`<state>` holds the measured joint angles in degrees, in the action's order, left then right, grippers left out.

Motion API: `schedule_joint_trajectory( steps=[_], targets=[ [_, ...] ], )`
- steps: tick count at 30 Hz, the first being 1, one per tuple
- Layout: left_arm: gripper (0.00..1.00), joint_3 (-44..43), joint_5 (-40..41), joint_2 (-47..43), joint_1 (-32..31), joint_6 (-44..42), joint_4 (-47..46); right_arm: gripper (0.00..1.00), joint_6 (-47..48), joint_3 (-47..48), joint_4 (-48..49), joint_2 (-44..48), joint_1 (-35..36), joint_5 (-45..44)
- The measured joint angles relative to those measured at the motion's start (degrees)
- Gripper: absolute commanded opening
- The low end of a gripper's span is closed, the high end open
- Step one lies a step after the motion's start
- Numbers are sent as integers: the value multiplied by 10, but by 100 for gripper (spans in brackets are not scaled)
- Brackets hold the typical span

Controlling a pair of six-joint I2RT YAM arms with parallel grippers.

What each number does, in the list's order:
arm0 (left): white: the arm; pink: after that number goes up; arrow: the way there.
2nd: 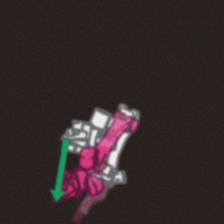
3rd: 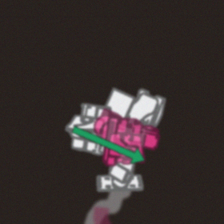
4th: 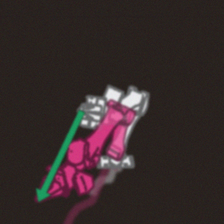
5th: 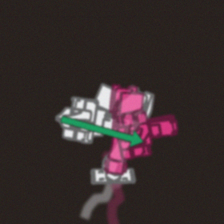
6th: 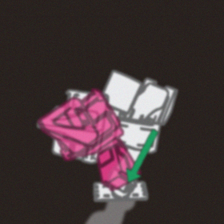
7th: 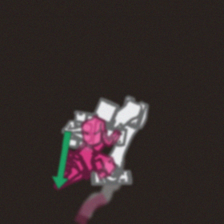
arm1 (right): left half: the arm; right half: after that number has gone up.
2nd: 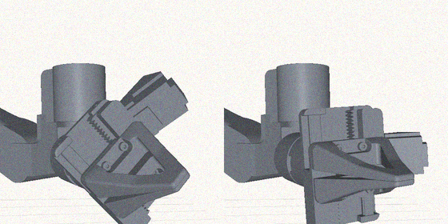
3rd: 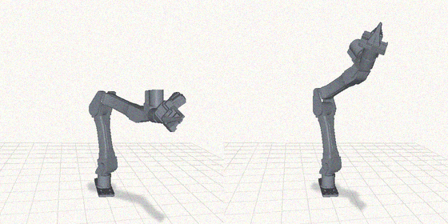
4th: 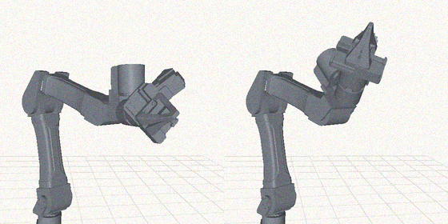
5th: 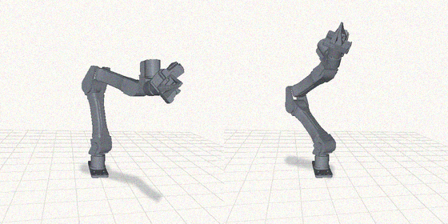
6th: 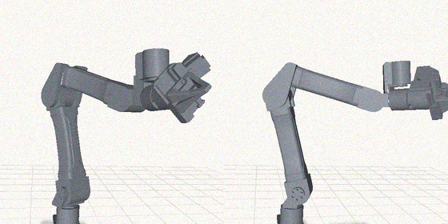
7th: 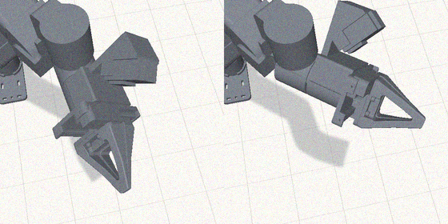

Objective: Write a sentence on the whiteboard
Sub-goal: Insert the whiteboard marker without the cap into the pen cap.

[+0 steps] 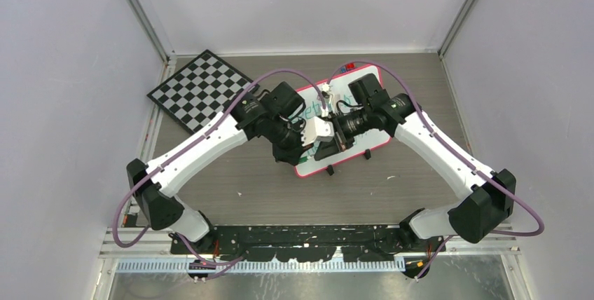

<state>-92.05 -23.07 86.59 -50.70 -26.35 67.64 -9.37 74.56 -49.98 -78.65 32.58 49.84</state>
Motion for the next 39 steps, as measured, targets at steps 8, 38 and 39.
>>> schedule_joint_trajectory(
  steps=[8,38,39],
  targets=[
    [0,-41,23,30,-8,27,42,0,-16,-9,17,0,5,0],
    [64,-63,-50,-2,66,24,-25,0,-64,-18,49,-7,-63,31],
    [67,-57,-71,-15,91,28,-33,0,-60,-13,49,-7,-73,36]
  ],
)
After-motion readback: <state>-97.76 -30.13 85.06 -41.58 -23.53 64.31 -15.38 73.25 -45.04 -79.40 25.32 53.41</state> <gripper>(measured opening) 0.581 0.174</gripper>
